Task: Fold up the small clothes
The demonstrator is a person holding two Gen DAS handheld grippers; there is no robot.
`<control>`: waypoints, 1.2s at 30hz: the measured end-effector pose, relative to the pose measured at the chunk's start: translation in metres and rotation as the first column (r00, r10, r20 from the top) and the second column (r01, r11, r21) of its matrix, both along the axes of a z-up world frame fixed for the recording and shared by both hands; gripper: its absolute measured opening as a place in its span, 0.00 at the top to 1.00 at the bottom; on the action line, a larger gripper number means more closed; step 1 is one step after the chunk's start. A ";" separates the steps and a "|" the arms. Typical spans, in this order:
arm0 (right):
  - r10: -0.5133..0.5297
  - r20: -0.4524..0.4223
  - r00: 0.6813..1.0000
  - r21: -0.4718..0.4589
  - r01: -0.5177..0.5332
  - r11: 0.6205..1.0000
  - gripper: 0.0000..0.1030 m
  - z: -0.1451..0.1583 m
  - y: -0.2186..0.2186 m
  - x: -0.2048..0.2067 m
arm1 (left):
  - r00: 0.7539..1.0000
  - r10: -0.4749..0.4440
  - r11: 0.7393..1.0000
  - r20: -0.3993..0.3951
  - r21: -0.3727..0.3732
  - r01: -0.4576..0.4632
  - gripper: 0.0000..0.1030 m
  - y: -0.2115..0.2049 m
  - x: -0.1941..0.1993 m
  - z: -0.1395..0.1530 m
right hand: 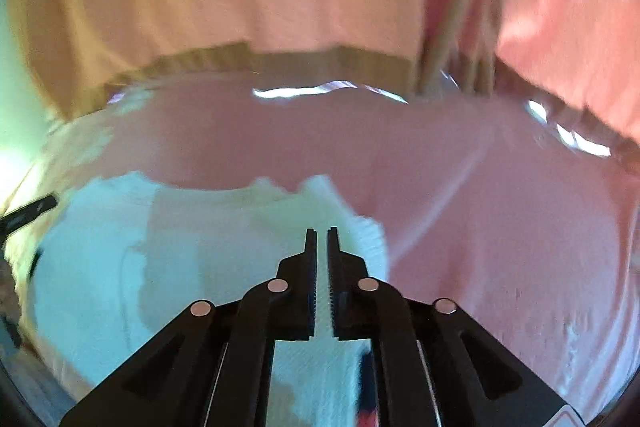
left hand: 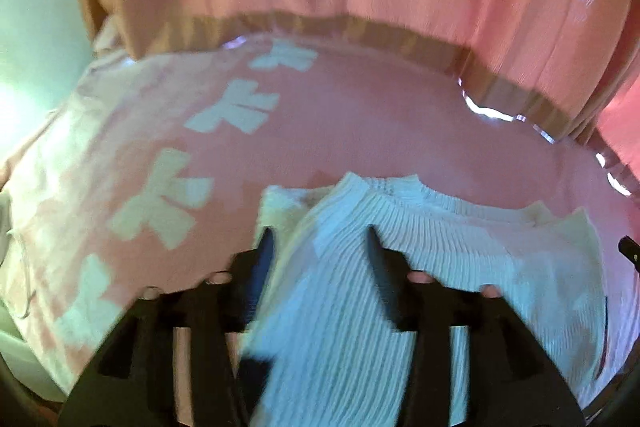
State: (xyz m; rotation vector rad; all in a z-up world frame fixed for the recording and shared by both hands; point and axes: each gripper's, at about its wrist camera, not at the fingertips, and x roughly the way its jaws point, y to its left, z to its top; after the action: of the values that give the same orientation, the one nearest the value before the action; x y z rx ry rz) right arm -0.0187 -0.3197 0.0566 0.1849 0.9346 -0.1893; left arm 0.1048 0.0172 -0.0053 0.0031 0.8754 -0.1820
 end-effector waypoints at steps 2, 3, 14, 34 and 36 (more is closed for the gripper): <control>0.080 0.016 0.997 0.025 -0.081 0.996 0.93 0.002 0.028 -0.020 | 0.999 0.024 0.999 0.021 -0.024 -0.023 0.39 0.016 -0.020 0.002; 0.130 0.025 0.991 0.045 -0.131 0.990 0.93 0.000 0.044 -0.026 | 0.999 0.032 0.999 0.010 -0.030 -0.032 0.39 0.021 -0.026 -0.003; 0.303 -0.127 0.945 0.048 -0.299 0.953 1.00 -0.062 0.125 0.010 | 0.996 0.031 0.999 -0.087 0.029 -0.028 0.39 0.027 -0.045 -0.044; 0.388 -0.114 0.915 0.170 -0.367 0.915 1.00 -0.078 0.150 0.019 | 0.971 -0.016 0.885 -0.239 -0.455 -0.098 0.79 0.061 -0.042 -0.046; 0.389 -0.109 0.915 0.188 -0.365 0.912 1.00 -0.079 0.148 0.019 | 0.981 -0.069 0.863 -0.179 -0.504 -0.031 0.79 0.049 -0.049 -0.022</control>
State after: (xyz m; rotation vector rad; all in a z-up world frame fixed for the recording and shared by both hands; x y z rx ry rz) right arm 0.0006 -0.1720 -0.0223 0.1389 1.1129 0.2384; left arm 0.0561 0.0659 -0.0274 -0.5074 0.9988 -0.4342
